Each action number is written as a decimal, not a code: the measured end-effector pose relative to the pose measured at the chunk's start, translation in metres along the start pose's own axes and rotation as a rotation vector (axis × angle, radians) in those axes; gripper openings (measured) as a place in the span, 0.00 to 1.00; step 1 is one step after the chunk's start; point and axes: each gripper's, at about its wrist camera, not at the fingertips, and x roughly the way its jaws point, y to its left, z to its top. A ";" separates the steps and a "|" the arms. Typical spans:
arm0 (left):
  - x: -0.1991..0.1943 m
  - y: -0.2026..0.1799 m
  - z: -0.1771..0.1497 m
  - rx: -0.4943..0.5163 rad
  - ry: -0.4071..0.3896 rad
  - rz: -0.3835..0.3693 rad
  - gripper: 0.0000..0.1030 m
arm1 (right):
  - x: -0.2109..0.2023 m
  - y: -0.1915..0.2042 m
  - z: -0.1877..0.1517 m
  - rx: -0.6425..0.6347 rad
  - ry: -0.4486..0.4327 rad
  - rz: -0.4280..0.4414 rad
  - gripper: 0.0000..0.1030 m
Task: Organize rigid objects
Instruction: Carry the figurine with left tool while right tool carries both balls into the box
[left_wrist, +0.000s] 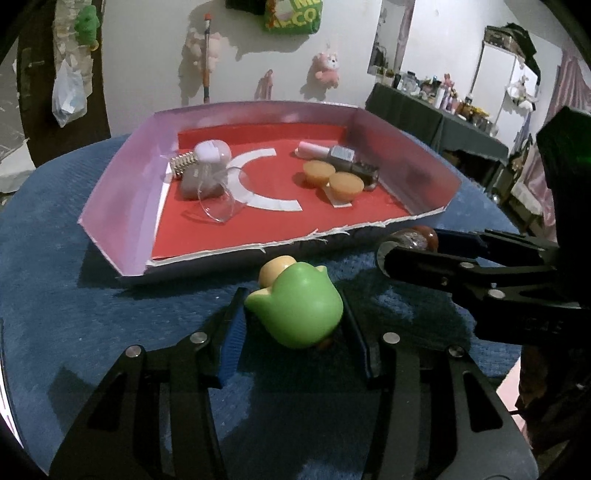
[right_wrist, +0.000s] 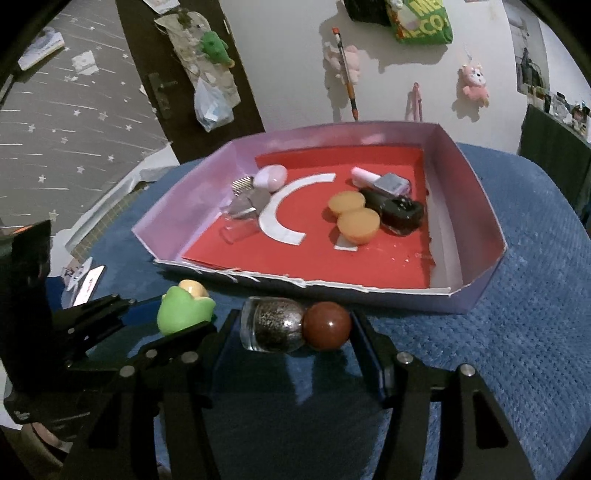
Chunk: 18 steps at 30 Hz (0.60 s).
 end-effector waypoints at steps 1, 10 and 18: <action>-0.003 0.001 0.000 -0.004 -0.008 -0.001 0.45 | -0.003 0.001 0.000 -0.002 -0.006 0.002 0.59; -0.025 0.007 0.005 -0.028 -0.072 -0.003 0.45 | -0.021 0.012 0.004 -0.019 -0.051 0.011 0.59; -0.030 0.008 0.008 -0.036 -0.090 -0.009 0.45 | -0.028 0.013 0.003 -0.028 -0.066 0.016 0.59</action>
